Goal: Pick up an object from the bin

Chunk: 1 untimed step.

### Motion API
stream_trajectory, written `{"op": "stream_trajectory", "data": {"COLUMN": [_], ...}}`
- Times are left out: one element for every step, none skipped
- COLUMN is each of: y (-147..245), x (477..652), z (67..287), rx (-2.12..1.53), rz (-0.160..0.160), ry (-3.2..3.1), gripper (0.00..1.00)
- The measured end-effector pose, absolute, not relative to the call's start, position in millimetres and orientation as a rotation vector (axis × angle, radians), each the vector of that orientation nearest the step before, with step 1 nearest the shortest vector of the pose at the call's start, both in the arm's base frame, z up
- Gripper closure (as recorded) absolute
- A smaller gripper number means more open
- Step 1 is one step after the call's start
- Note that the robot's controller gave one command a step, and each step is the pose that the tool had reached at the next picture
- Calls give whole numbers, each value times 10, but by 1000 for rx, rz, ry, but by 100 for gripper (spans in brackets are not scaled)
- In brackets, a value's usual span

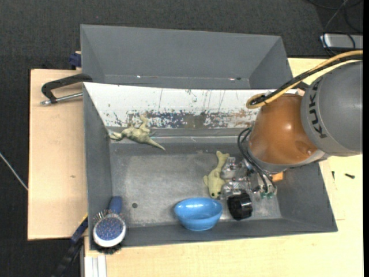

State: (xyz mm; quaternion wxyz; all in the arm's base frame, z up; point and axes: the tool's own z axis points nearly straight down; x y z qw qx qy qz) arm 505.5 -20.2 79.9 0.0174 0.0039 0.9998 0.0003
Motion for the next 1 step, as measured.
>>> {"op": "stream_trajectory", "data": {"y": [41], "x": [5177], "z": [2137], "rx": [-106], "rz": [1], "ry": [3124], "gripper": [100]}}
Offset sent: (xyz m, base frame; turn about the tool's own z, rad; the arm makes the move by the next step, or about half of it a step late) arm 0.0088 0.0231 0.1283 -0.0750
